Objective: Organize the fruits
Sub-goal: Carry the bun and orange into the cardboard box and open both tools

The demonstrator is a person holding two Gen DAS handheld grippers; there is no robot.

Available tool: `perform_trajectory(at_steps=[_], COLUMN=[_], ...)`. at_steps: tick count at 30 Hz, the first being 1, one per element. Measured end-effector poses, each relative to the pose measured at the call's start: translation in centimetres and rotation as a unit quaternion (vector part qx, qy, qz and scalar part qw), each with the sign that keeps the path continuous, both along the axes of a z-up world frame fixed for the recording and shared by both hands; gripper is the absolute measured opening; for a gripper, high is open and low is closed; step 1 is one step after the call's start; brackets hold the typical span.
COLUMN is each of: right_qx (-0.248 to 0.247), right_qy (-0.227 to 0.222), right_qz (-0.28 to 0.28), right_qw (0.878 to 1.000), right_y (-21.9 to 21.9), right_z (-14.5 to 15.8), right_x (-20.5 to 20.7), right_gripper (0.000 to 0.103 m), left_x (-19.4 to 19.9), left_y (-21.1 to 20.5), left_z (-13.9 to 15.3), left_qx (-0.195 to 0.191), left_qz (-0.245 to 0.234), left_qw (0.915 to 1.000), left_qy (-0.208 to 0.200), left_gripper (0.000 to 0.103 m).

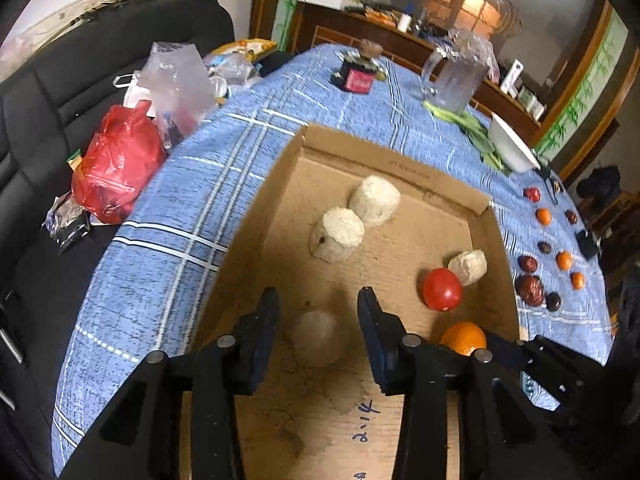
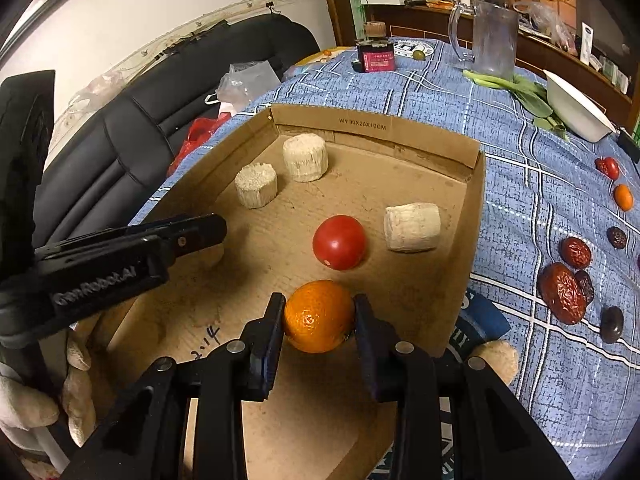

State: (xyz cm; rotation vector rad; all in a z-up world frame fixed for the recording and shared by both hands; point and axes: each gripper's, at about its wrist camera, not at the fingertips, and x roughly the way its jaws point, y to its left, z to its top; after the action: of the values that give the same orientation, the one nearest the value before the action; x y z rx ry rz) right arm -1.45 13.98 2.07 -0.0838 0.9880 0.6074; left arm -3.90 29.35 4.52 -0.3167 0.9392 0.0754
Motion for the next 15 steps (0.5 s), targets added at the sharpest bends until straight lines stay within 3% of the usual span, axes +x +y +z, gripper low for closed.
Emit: perform_trajectory(at_steps=[5,8,10,12,15], right_qx=[0.025,0.048,0.067,0.092,0.119], right_qy=[-0.006,-0.029,-0.039,-0.05,-0.057], right_qz=[-0.002,-0.01,-0.018,-0.035,-0.07], right_qw=[1.0,0.998,0.997,0.994,0.989], right_y=[-0.9,-2.4,-3.8,-6.1,-9.8], right_z=[1.0,3.1,4.3,5.5,6.4], right_x=[-0.8,-2.1,-3.0,-4.5,-6.5], right_gripper=[0.039,0.04,0.049,0.057,0.058], left_x=[-2.1,-4.4,-6.4,-8.3,-10.3], left_y=[0.3,-0.1,-0.7,-1.7,-3.6], left_z=[2.3,4.3,5.6,6.4,6.8], left_qx=[-0.01,-0.006,-0.008,-0.01,-0.018], left_qz=[0.012,0.02,0.024,0.029,0.024], left_qw=[0.9992,0.9974,0.9959,0.9948,0.9936], left_qy=[-0.037,-0.069,-0.087,-0.098,-0.109], left_gripper=[0.045,0.061,0.075,0.082,0.086])
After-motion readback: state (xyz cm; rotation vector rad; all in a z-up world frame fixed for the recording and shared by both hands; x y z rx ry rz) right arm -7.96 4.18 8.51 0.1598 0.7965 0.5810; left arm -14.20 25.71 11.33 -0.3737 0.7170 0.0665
